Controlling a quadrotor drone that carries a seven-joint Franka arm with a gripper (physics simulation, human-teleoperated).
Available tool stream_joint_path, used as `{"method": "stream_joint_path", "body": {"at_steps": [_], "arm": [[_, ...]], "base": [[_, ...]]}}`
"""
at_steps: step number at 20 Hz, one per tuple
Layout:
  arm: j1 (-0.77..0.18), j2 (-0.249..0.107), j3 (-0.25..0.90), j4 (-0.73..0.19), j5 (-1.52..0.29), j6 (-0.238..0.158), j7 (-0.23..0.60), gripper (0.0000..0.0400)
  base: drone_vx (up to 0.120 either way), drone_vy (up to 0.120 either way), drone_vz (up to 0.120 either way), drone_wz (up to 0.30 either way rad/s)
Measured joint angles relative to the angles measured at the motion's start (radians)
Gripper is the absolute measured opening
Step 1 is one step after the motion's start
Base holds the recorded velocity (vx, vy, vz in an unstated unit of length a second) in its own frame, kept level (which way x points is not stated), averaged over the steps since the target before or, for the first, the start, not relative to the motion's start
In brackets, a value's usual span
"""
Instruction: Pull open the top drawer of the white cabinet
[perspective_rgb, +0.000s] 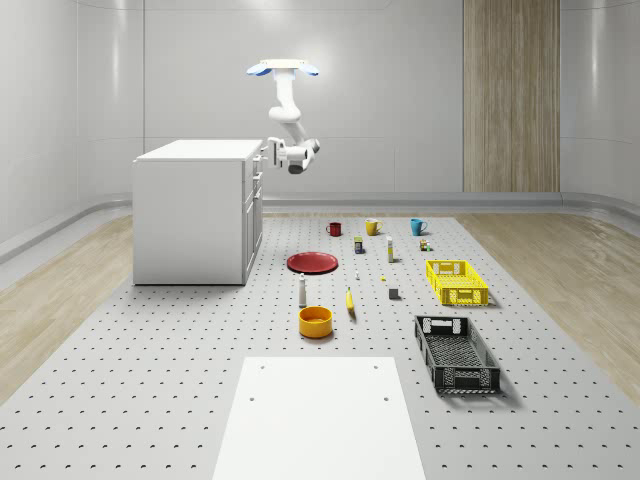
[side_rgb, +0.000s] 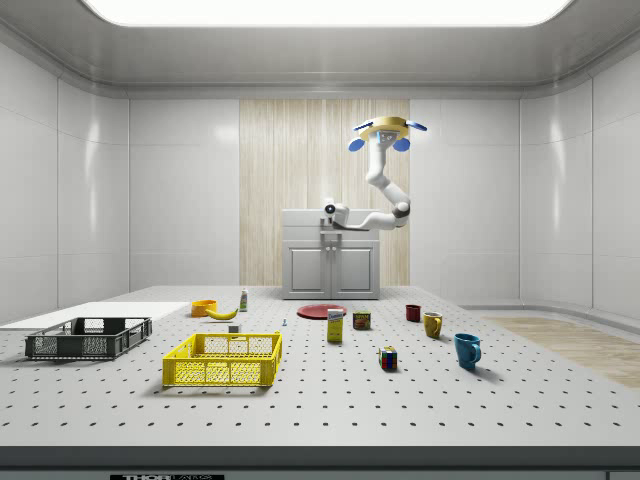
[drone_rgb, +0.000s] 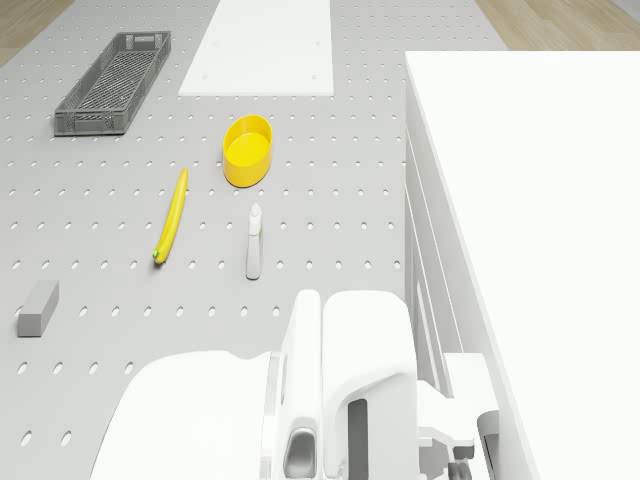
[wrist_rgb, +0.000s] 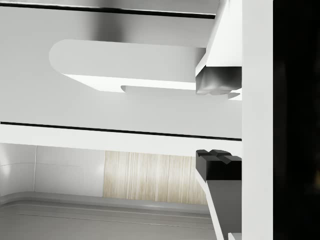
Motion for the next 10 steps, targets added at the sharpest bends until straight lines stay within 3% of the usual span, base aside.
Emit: {"method": "stream_joint_path", "body": {"at_steps": [1, 2, 3, 4, 5, 6, 7, 8, 10], "arm": [[-0.046, 0.035, -0.004, -0.027, -0.018, -0.043, -0.080, 0.0165], [-0.085, 0.057, 0.013, -0.028, -0.007, -0.078, -0.078, 0.0196], [-0.091, 0.049, 0.027, -0.023, -0.001, -0.081, -0.046, 0.0220], [-0.091, 0.040, 0.038, -0.018, 0.003, -0.079, -0.016, 0.0239], [-0.091, 0.032, 0.047, -0.013, 0.008, -0.077, 0.010, 0.0231], [-0.088, 0.013, 0.059, 0.000, 0.015, -0.071, 0.083, 0.0177], [-0.071, -0.025, 0.066, 0.013, -0.014, -0.046, 0.167, 0.0178], [-0.044, -0.042, 0.058, 0.014, -0.027, -0.024, 0.185, 0.0206], [-0.031, -0.043, 0.059, 0.016, -0.021, -0.015, 0.182, 0.0245]], "base": [[0.000, 0.000, 0.000, 0.000], [0.000, 0.000, 0.000, 0.000], [0.000, 0.000, 0.000, 0.000], [0.000, 0.000, 0.000, 0.000], [0.000, 0.000, 0.000, 0.000], [0.000, 0.000, 0.000, 0.000], [0.000, 0.000, 0.000, 0.000], [0.000, 0.000, 0.000, 0.000], [0.000, 0.000, 0.000, 0.000]]}}
